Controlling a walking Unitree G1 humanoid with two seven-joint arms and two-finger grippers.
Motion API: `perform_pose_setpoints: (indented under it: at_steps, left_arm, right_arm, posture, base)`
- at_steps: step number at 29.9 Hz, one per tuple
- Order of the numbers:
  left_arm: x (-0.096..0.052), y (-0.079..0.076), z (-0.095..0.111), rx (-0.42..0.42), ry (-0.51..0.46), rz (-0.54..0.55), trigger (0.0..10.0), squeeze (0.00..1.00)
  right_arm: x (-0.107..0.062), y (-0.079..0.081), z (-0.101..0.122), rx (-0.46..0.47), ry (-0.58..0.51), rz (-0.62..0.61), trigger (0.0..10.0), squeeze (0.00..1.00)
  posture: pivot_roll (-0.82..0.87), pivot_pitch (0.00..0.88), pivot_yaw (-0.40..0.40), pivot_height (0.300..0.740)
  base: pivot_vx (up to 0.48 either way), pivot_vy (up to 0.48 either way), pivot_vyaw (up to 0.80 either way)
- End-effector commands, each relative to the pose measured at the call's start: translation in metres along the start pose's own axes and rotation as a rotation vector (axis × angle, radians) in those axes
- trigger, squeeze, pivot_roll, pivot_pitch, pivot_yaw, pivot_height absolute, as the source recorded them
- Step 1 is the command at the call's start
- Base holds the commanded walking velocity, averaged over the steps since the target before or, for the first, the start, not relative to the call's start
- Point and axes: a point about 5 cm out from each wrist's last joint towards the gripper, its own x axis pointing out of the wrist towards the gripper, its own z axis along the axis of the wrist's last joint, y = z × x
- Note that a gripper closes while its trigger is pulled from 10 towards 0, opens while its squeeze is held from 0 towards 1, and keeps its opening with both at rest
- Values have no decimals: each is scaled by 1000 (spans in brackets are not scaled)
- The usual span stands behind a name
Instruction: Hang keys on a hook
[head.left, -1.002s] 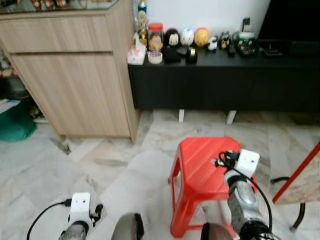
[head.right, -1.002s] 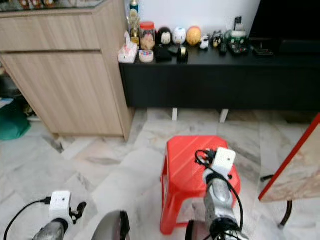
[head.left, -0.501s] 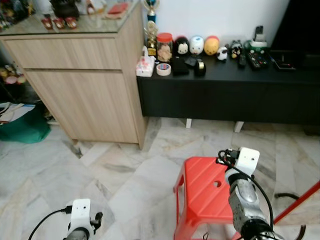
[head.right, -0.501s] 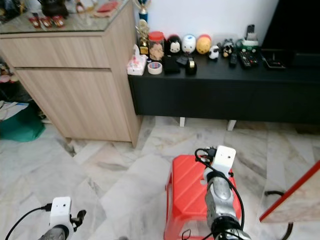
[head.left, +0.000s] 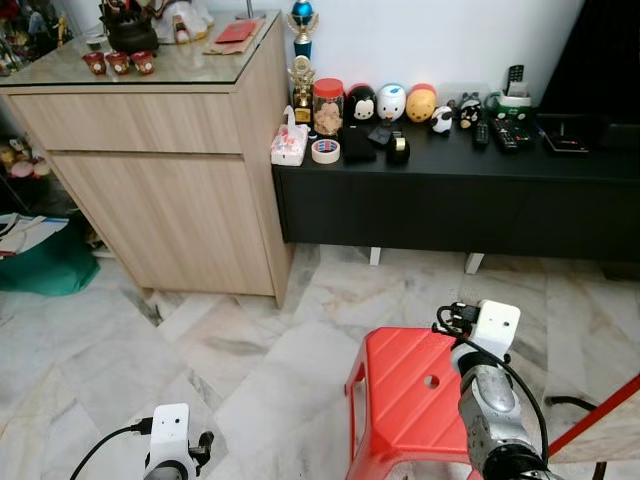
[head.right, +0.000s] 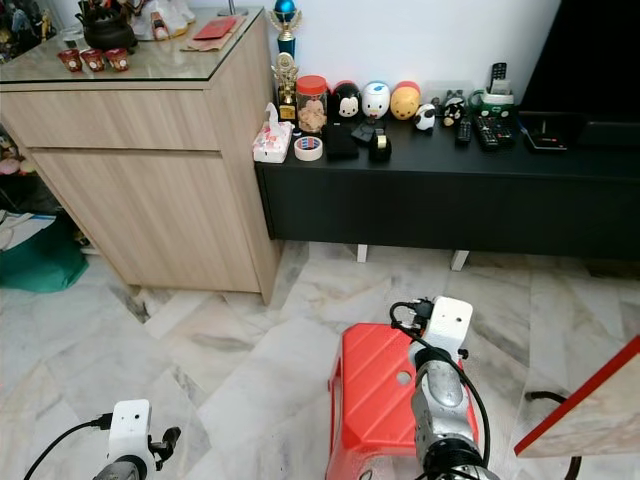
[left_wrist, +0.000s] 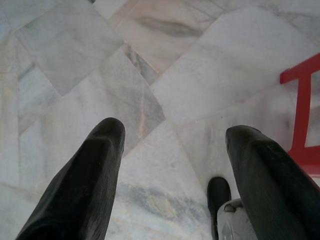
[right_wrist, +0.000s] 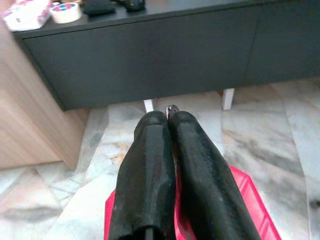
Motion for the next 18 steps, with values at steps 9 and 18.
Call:
perform_pose_setpoints:
  at_steps: [9,18]
  left_arm:
    - [-7,-2,-20,-22,52,12,10000,0]
    - [-8,-4,-22,-10,59,-5,10000,0]
  right_arm:
    - [-4,-10,-5,-38,21,-35,10000,0]
    - [-4,-22,-3,-43,24,-79,10000,0]
  posture:
    - [-28,0,9,740]
    - [-24,0,0,740]
  base:
    - [0,0,0]
    - [0,0,0]
